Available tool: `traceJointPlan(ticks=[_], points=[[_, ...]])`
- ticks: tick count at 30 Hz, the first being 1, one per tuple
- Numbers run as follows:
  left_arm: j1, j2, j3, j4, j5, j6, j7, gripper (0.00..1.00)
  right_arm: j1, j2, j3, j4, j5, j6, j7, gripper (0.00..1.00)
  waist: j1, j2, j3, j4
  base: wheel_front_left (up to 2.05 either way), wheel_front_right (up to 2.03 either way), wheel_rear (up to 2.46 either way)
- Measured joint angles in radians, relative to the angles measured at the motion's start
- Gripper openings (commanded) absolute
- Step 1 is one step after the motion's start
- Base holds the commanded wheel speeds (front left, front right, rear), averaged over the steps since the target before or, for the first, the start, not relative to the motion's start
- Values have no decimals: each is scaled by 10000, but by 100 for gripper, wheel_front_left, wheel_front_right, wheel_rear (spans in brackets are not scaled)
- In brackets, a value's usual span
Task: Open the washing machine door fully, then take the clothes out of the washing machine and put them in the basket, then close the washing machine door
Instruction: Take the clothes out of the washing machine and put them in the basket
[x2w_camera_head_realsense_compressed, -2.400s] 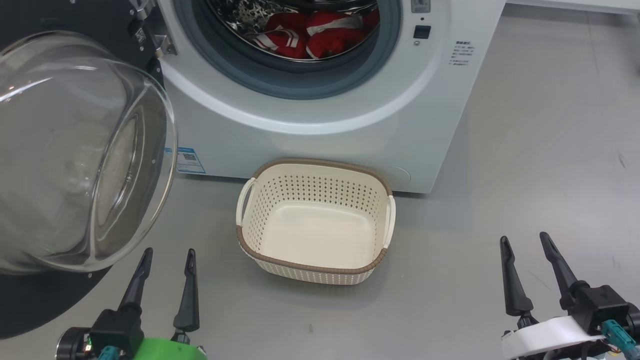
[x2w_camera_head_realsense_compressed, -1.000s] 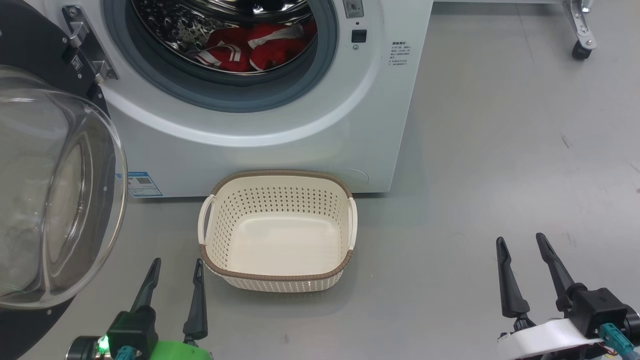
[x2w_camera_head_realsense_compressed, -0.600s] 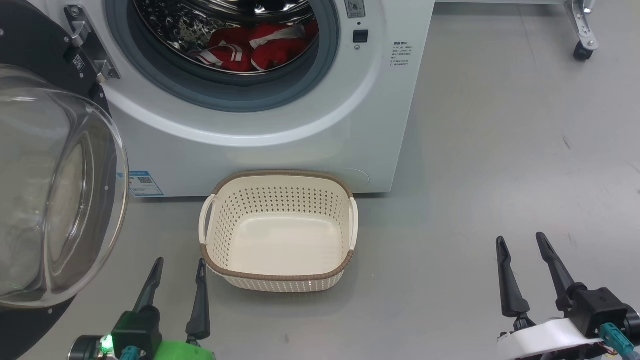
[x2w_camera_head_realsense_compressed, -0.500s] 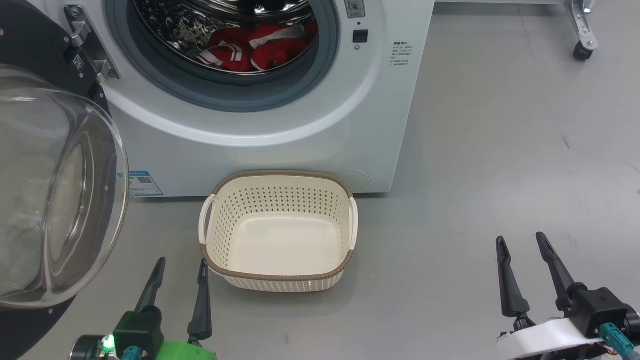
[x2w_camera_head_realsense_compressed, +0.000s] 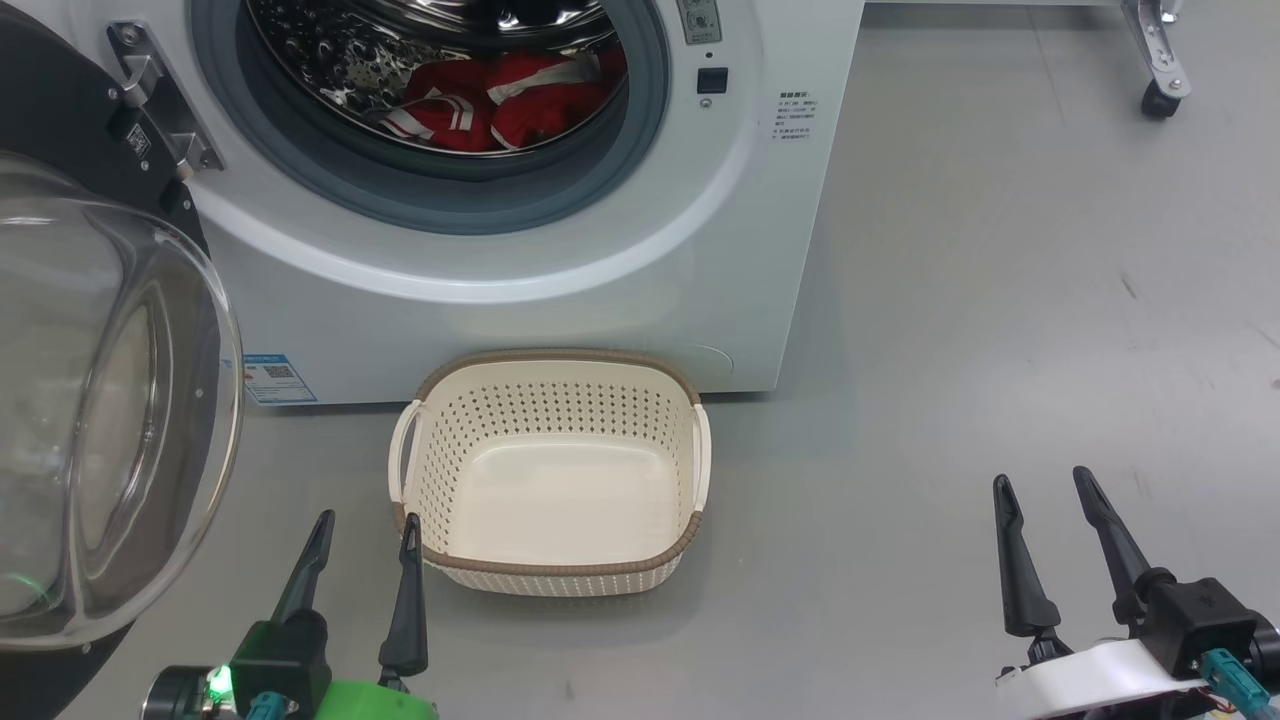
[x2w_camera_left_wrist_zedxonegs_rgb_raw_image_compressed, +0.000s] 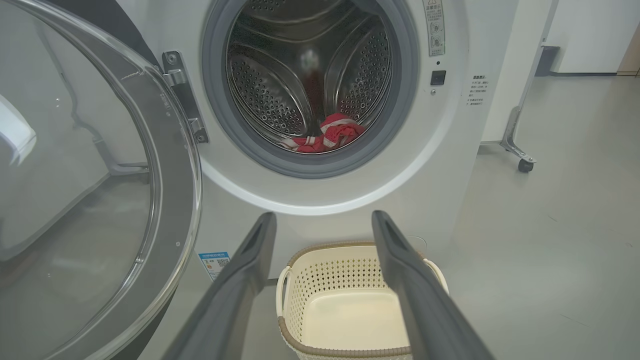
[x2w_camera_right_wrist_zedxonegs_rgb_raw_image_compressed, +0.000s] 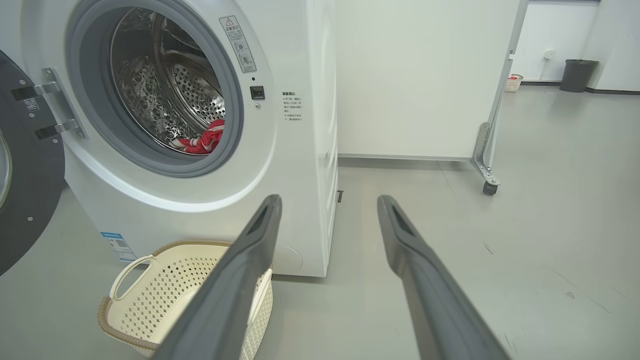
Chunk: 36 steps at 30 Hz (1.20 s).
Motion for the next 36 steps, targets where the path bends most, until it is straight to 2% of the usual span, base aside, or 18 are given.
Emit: traceJointPlan(ticks=[22,36], points=[[-38,2,-38,-148,35,104,-48,100,26,4,-6,-48,2,0,0,100,0,0,131,-6,95,-95,0],[-55,2,-54,-142,21,155,-100,100,22,6,10,-46,13,0,0,100,0,0,226,4,48,-48,0]])
